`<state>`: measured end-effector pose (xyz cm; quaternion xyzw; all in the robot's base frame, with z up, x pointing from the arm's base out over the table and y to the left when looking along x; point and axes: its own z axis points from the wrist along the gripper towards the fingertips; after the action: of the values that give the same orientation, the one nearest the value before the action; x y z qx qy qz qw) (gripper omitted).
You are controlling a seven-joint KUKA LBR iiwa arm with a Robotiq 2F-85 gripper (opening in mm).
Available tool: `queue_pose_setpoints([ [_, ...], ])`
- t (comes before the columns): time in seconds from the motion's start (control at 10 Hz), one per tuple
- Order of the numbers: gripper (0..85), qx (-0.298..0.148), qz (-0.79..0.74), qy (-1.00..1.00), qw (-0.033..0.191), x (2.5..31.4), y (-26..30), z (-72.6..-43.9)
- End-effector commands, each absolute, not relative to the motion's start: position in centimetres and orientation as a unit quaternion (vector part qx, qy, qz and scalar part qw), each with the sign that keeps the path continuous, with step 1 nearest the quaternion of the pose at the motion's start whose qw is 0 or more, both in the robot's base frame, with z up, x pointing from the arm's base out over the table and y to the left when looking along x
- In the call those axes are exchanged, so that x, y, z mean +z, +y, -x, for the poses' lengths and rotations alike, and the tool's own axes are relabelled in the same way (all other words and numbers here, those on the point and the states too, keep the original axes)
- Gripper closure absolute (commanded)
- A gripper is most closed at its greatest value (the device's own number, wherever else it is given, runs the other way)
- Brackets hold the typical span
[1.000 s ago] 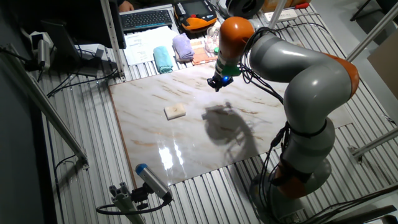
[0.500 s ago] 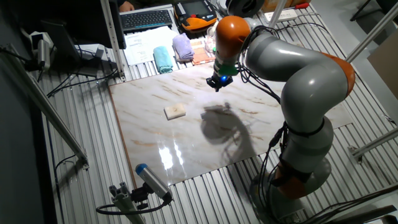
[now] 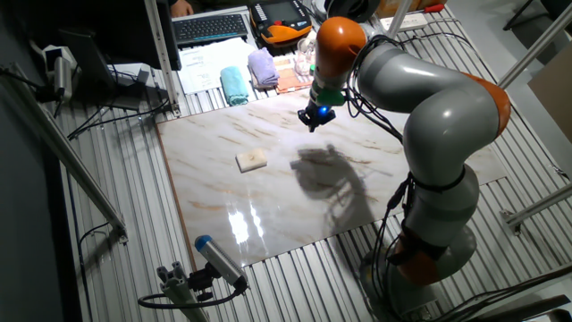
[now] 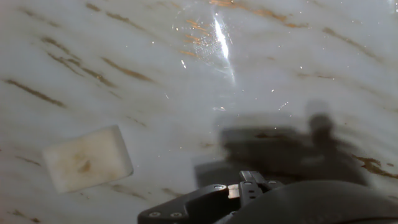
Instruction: Clean the tabletop with a sponge
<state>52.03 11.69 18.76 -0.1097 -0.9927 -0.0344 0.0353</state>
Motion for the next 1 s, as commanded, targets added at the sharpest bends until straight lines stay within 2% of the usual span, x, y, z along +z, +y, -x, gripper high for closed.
queue_pose_setpoints([
  [0.0,85.0,-0.031,0.105,-0.993,0.032,18.9,11.9,-52.2],
  [0.2,85.0,-0.005,0.084,-0.996,0.016,19.5,12.8,-53.0],
  [0.4,85.0,-0.022,0.063,-0.998,0.003,19.3,13.4,-53.3],
  [0.6,85.0,-0.018,0.051,-0.998,-0.018,19.0,14.7,-53.6],
  [0.9,85.0,-0.011,0.05,-0.998,-0.021,19.1,16.7,-54.3],
])
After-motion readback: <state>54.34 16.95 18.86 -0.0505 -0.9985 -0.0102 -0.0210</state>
